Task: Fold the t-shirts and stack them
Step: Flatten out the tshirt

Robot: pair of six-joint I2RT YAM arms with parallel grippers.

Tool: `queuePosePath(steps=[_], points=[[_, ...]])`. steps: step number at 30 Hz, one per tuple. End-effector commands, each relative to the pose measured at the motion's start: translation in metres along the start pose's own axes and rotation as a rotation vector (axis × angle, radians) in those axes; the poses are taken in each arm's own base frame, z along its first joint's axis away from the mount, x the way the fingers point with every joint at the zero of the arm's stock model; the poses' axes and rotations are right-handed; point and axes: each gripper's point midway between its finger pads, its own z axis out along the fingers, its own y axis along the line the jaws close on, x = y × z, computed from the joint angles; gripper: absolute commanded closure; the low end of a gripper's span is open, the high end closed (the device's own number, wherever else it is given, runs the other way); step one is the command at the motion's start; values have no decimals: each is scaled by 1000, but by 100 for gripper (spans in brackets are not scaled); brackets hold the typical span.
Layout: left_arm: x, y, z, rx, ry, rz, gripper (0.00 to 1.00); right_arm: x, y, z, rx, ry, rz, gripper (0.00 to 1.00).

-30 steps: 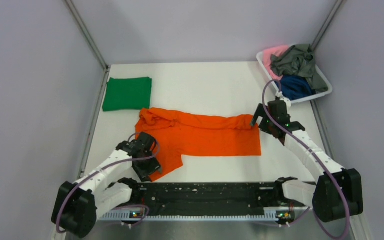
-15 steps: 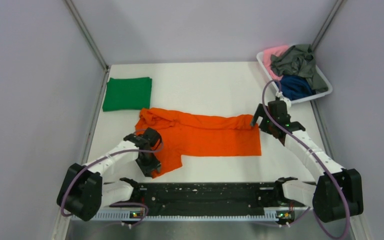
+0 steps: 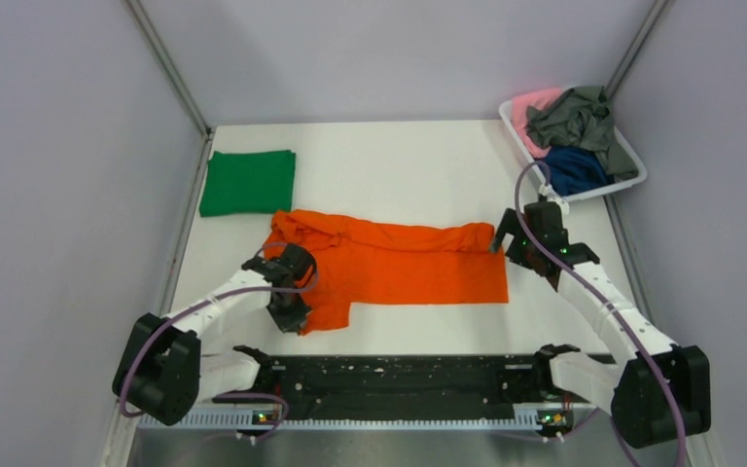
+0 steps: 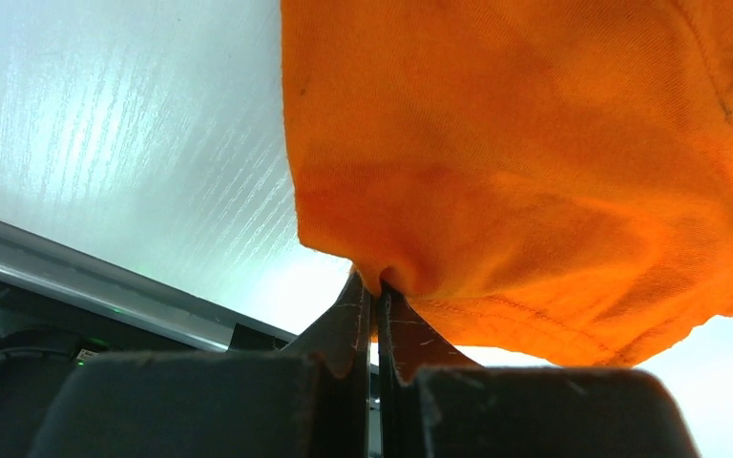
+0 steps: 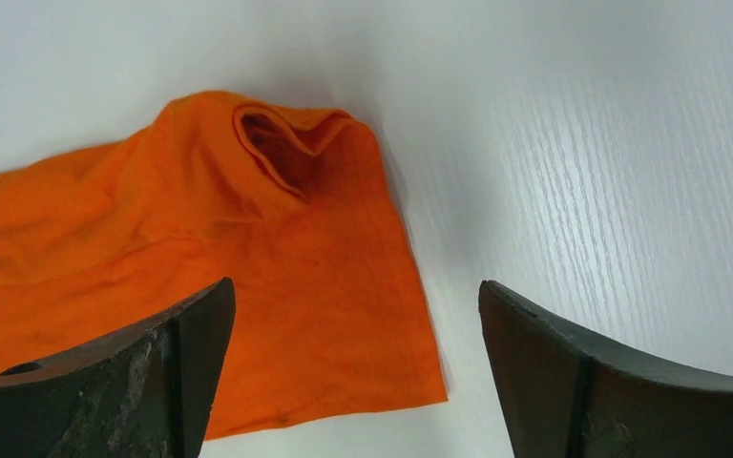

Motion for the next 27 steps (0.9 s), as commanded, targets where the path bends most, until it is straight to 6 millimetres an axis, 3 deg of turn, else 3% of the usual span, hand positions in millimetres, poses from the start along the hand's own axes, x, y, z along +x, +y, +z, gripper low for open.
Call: queuePosePath(steps=[1,5,8,12,18,27], points=[[-22,-13,3,57,-113,-5,100,35,-21,-13,45,98,3,5],[-21,-14,2,83,-115,0,100,67,-37,-16,86,172,36,14],[-20,-13,3,82,-116,4,100,84,-33,-11,59,235,52,18],[-20,-13,3,74,-111,14,100,95,-32,-2,68,282,55,26],[-21,-14,2,82,-115,11,100,104,-33,10,132,296,14,47],[-20,-13,1,93,-117,0,100,118,-34,15,161,325,2,63]])
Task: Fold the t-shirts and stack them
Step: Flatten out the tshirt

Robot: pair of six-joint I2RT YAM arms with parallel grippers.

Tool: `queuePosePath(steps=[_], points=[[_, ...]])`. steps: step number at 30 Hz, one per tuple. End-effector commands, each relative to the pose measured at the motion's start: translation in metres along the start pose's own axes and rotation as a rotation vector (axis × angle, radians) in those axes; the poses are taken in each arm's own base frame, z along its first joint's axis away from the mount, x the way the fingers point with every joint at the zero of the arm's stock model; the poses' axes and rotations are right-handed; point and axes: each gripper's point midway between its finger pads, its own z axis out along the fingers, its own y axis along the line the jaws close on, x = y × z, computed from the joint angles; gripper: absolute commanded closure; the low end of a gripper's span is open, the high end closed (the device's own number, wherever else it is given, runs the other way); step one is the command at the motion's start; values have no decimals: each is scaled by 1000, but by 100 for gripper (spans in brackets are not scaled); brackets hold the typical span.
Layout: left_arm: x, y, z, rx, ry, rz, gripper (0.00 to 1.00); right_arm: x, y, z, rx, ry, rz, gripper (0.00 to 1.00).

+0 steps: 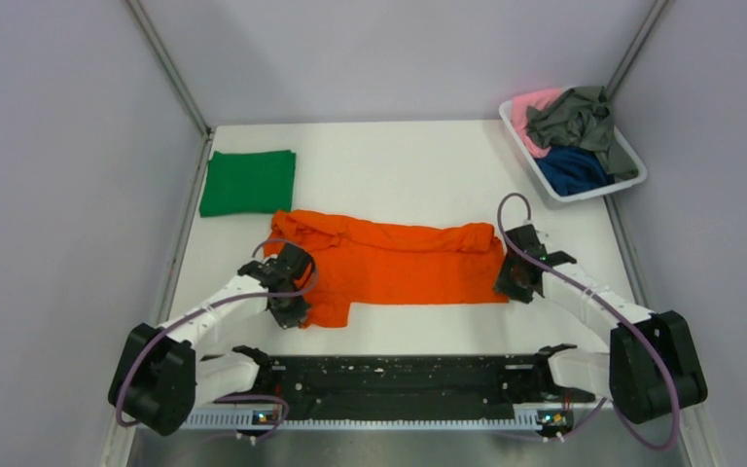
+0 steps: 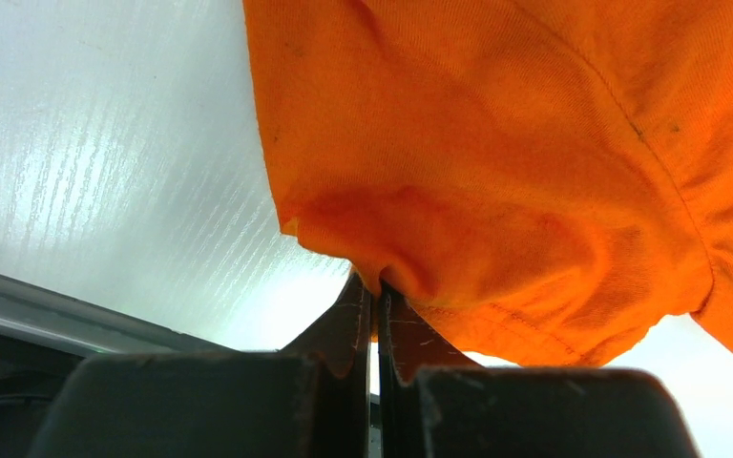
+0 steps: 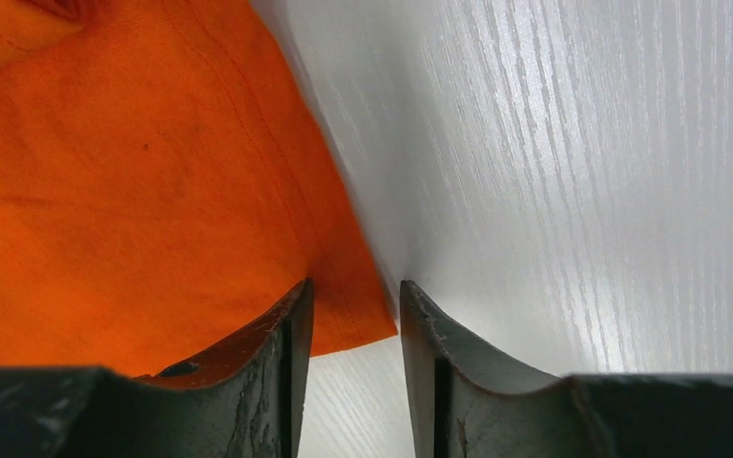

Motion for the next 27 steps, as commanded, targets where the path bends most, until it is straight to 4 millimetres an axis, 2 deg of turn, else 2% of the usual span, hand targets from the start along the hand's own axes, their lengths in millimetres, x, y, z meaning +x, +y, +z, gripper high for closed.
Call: queuePosePath(steps=[1,4,15,18,19,20,23,26,27], points=[[-7,-3,2,19,-42,-14,100,9,5,7,5,19,4,65],[-8,-5,1,27,-45,-19,100,12,5,8,12,28,-2,70],[-9,-6,-1,39,-51,-26,100,34,-10,10,134,82,-82,72],[-11,-7,-3,46,-58,-22,100,40,-11,14,145,92,-88,81],[-12,-8,-4,49,-62,-19,100,39,-9,15,135,85,-88,88],[-13,-9,-5,54,-67,-16,100,37,-6,17,119,70,-86,99],[-23,-17,-16,90,-103,-7,100,16,14,11,25,-23,-90,100],[-47,-26,-42,131,-208,8,100,-27,48,-18,-139,-196,-70,100],[-62,-27,-55,129,-276,6,100,-43,57,-33,-185,-260,-61,100]])
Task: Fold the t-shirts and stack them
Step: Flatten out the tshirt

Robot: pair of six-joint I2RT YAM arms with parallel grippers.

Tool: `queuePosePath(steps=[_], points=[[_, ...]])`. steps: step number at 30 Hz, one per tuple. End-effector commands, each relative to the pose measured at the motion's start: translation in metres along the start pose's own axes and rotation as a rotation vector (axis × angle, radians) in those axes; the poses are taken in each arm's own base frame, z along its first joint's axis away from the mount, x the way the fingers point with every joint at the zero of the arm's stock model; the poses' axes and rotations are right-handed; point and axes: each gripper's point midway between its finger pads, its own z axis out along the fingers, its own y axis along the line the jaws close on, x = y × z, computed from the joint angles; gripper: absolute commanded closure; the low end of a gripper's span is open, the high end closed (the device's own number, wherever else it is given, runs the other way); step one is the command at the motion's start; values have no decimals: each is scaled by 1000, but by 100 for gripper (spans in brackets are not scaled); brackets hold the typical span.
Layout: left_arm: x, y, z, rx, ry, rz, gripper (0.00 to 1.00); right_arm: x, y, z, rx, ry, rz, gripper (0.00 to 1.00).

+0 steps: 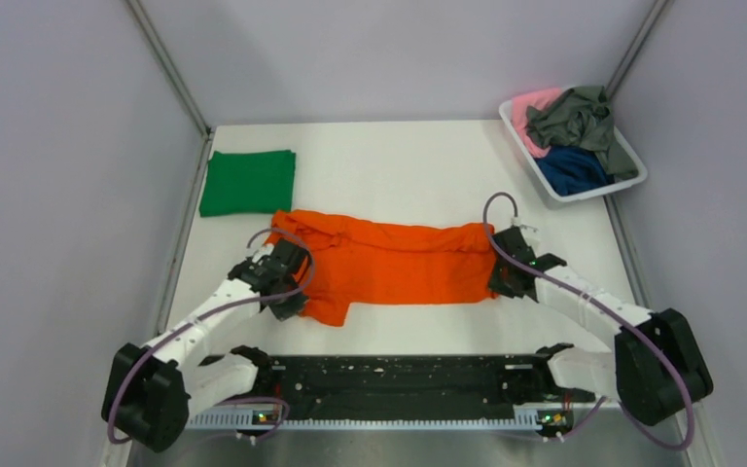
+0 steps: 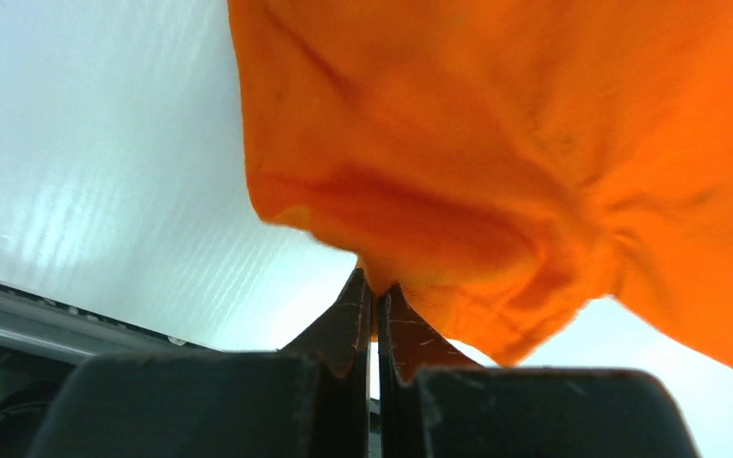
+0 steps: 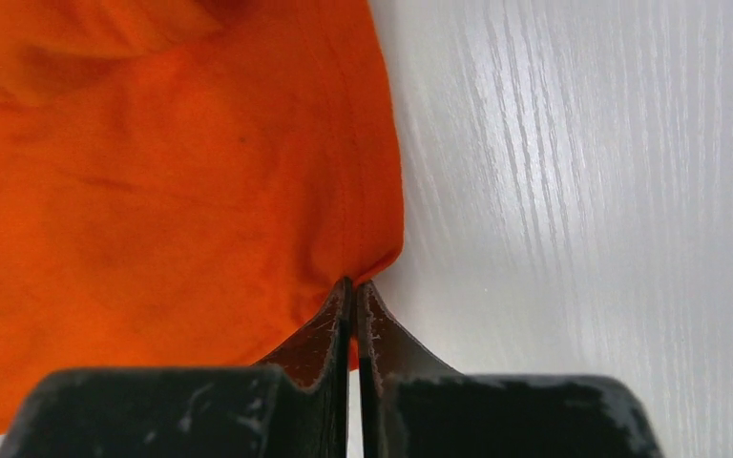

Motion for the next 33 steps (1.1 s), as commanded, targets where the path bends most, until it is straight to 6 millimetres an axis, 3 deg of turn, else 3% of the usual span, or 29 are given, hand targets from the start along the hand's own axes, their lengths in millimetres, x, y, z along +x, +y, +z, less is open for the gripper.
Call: queuePosePath(steps=[1,5,9,13,17,22,28,33], points=[[-67,-25,-53,77,-261,5,100,-61,39,-45,-205,-237,20,100],[-124,-49,-132,175,-471,-14,100,-121,63,-105,-319,-420,36,100],[-168,-75,-234,395,-690,-20,100,-173,79,-177,-426,-585,48,100],[-192,-77,-322,556,-861,-35,100,-207,76,-244,-499,-742,96,100],[-198,-75,-400,720,-981,-14,100,-229,70,-309,-574,-866,100,100],[-190,-69,-490,934,-1102,45,100,-236,62,-394,-715,-984,71,100],[-165,-51,-585,1187,-1225,141,100,-219,33,-487,-875,-1115,56,100],[-137,-41,-632,1359,-1277,242,100,-195,17,-531,-999,-1168,19,100]])
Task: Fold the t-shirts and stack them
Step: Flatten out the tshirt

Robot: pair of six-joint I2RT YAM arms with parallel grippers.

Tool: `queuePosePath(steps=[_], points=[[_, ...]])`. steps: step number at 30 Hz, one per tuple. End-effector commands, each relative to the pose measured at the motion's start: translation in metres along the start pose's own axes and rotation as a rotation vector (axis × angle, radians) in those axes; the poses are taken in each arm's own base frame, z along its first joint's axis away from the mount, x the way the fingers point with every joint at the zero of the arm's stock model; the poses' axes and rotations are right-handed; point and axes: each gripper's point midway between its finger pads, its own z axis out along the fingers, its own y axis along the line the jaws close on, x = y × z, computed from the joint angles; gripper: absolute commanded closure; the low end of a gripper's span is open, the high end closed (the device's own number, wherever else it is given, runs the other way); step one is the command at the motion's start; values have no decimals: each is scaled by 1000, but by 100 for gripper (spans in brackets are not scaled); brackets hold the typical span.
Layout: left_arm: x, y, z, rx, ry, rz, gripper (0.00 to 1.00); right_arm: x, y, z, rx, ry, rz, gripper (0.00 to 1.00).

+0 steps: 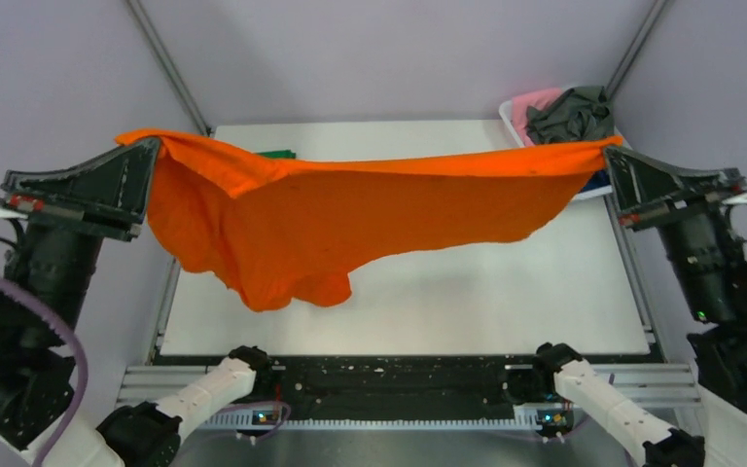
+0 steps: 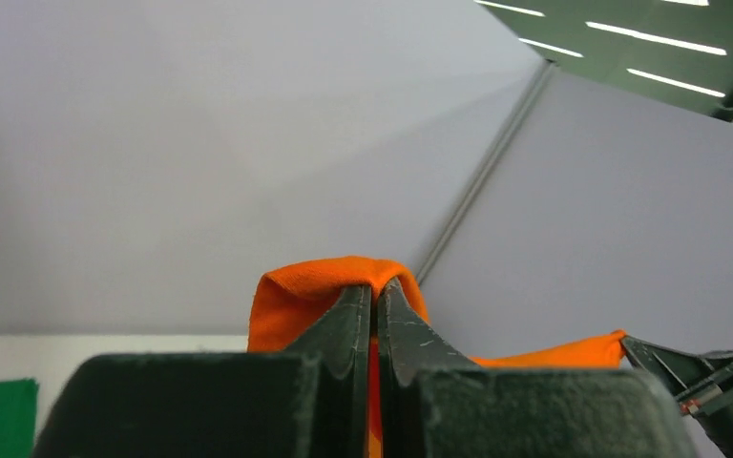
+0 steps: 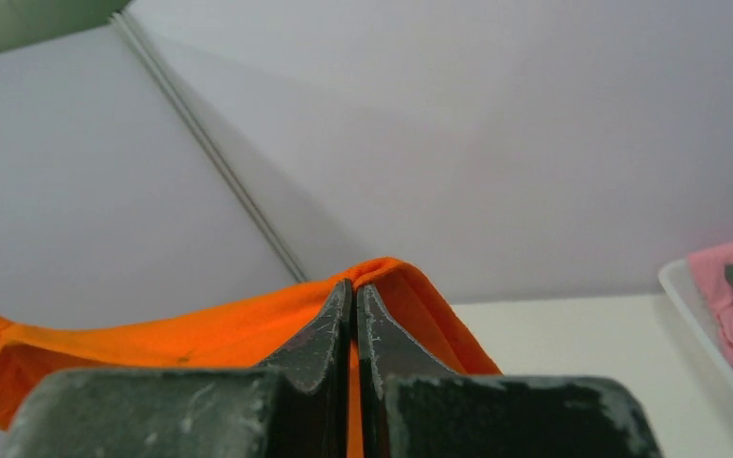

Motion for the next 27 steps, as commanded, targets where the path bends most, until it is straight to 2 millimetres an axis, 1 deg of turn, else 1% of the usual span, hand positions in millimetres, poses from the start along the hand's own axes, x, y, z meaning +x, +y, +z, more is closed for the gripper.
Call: queuePosePath(steps=[1,3,5,7,8,9,10,11,13,14,15,17,18,20,22,23,25,27], points=[[-25,-50,-12,244,-45,34,100,-24,28,-32,-134,-25,-6,100],[-29,-59,-16,287,-51,31,100,-26,29,-37,-140,-29,-3,100],[-32,-59,-13,281,-67,30,100,-29,28,-39,-130,-40,1,100],[-29,-54,-3,255,-64,34,100,-30,22,-38,-100,-51,3,100],[-24,-50,5,237,-52,41,100,-29,17,-36,-73,-57,0,100],[-16,-44,15,214,-36,50,100,-28,7,-32,-25,-65,-5,100],[-7,-37,26,183,-16,61,100,-24,-4,-26,31,-66,-9,100],[3,-25,40,134,0,76,100,-18,-16,-20,90,-65,-15,100],[29,7,70,1,34,122,100,-2,-48,-7,240,-61,-31,100],[43,26,83,-68,52,153,100,11,-66,0,320,-47,-48,100],[59,46,96,-146,72,186,100,25,-83,6,392,-31,-64,100],[103,91,118,-295,145,263,100,57,-111,17,499,7,-99,100],[125,112,126,-356,181,300,100,85,-128,22,549,48,-121,100],[175,154,138,-466,260,360,100,124,-155,29,633,93,-150,100],[227,190,147,-529,346,400,100,167,-183,35,709,158,-189,100],[256,210,151,-557,400,413,100,188,-197,36,741,191,-203,100],[313,247,158,-603,507,428,100,231,-224,43,767,259,-213,100],[368,285,166,-656,617,425,100,267,-249,51,761,313,-172,100]])
